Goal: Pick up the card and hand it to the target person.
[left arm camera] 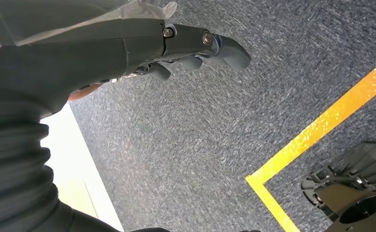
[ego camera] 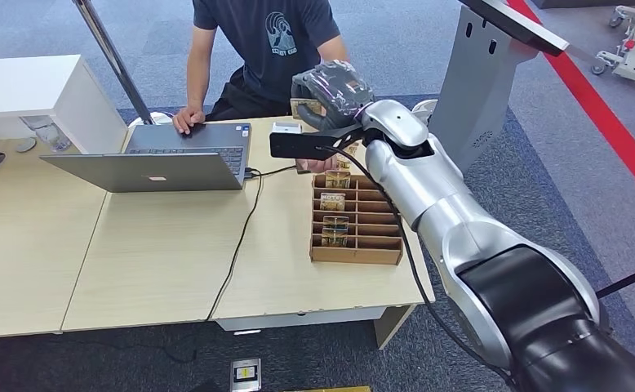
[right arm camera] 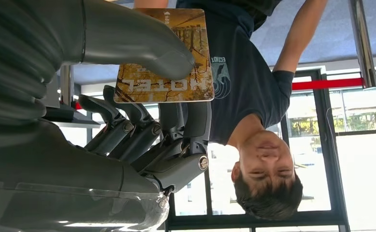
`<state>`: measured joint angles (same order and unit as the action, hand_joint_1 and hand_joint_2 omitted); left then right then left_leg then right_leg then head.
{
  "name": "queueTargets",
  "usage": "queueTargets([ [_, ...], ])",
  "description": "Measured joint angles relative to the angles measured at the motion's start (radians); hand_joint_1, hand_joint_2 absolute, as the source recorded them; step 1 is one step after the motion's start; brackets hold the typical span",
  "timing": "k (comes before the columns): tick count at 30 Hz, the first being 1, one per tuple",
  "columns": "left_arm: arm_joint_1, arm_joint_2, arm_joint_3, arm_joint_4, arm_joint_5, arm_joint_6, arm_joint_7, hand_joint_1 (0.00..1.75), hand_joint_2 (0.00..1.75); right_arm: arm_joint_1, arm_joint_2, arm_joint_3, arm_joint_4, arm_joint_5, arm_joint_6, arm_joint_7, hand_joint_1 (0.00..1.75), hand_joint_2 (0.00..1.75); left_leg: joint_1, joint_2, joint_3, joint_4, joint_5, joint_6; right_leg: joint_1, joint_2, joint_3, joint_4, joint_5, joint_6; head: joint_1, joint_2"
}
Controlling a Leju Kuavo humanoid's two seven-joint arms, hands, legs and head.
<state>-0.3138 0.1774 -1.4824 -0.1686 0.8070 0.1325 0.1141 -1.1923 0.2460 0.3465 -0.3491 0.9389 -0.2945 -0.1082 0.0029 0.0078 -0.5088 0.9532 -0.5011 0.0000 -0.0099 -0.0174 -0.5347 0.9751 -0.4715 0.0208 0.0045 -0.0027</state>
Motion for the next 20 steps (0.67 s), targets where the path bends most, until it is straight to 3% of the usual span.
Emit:
queueTargets([
  [12,-0.014,-0.001,0.000,0.000,-0.022,0.000,0.000,0.00,1.75,-0.012,-0.016,0.004,0.002,-0.008,-0.009,0.016,1.75,1.75,0.000,0.000,0.000,0.000,0.000,0.000,0.000,0.000,0.000,0.000,0.000,0.000,0.000,0.000],
  [16,-0.020,-0.002,0.000,0.000,-0.028,-0.002,0.000,0.00,1.75,-0.012,-0.024,0.004,0.003,-0.007,-0.013,0.021,0.00,1.75,0.000,0.000,0.000,0.000,0.000,0.000,0.000,0.000,0.000,0.000,0.000,0.000,0.000,0.000],
  [20,-0.021,-0.002,0.000,0.000,-0.030,-0.004,0.002,0.00,1.75,-0.012,-0.030,0.004,0.005,-0.003,-0.014,0.024,0.00,1.75,0.000,0.000,0.000,0.000,0.000,0.000,0.000,0.000,0.000,0.000,0.000,0.000,0.000,0.000],
])
